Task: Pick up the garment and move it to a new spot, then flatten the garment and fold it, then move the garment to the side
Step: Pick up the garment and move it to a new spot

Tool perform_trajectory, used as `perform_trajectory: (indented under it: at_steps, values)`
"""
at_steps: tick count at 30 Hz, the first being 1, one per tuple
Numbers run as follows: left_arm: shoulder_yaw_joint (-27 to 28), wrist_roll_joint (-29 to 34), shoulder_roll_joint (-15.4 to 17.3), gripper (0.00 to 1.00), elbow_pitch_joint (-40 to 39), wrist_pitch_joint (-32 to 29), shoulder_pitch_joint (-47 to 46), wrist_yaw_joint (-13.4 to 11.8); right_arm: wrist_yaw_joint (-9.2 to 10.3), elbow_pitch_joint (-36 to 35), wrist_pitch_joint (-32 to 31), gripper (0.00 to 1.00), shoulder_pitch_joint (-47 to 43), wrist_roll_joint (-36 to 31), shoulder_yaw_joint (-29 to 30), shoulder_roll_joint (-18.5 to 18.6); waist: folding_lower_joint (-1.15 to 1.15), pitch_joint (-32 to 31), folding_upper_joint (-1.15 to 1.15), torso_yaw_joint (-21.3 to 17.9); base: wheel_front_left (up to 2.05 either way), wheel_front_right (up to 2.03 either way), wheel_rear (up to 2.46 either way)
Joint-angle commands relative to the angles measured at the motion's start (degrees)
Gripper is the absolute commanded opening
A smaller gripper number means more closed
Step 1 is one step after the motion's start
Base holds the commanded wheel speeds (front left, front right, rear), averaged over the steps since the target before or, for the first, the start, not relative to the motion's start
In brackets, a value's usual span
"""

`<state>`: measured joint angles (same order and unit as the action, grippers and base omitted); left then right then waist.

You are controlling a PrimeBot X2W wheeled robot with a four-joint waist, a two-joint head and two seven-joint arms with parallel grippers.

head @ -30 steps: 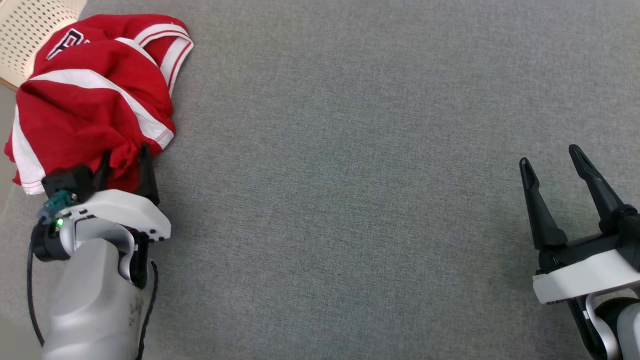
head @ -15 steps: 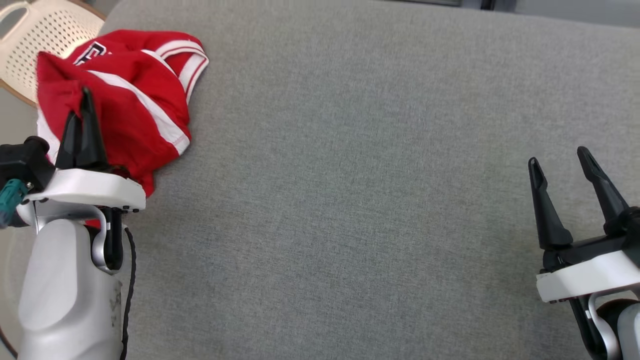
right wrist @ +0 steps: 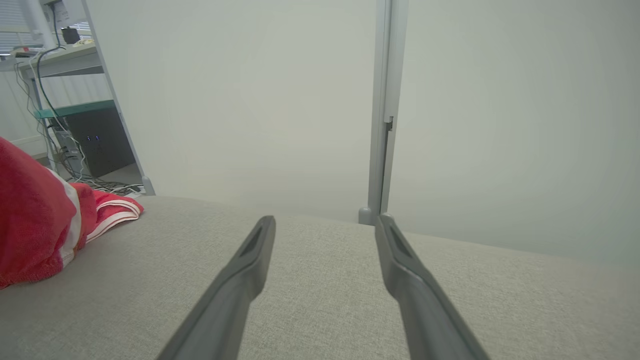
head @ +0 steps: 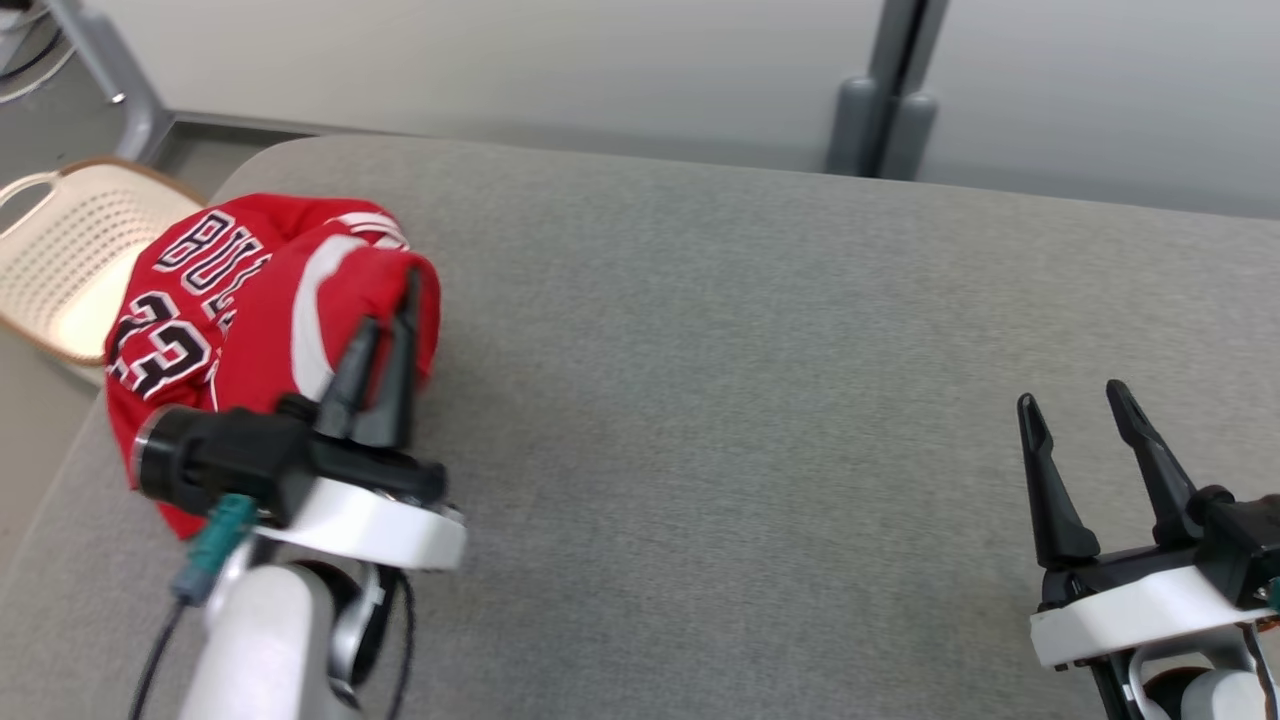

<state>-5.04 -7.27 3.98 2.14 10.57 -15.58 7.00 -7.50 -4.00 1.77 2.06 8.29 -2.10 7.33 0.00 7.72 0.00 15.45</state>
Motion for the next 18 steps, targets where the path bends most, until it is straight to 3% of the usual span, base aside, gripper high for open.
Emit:
perform_trajectory:
  at_steps: [1, 7, 18]
  values:
    - [-2.0, -0.4, -0.2, 0.00, -1.2, -1.1, 1.3, 0.3, 0.02, 0.3, 0.5, 1.00, -0.9, 0.3, -0.1, -0.2, 0.00, -2.2, 0.00, -3.3, 0.00, 0.00, 0.00]
    - [-11.1, -3.1, -0.4, 0.00, -2.1, -5.3, 0.4, 0.5, 0.02, 0.0, 0.7, 1.00, 0.7, 0.7, -1.1, -1.0, 0.00, -0.2, 0.00, -9.9, 0.00, 0.00, 0.00]
    - [-29.0, -9.5, -0.9, 0.00, 6.9, -4.8, -11.2, 0.5, 0.02, 2.8, 4.0, 1.00, 4.4, 2.3, -1.8, -2.7, 0.00, 9.3, 0.00, -27.6, 0.00, 0.00, 0.00]
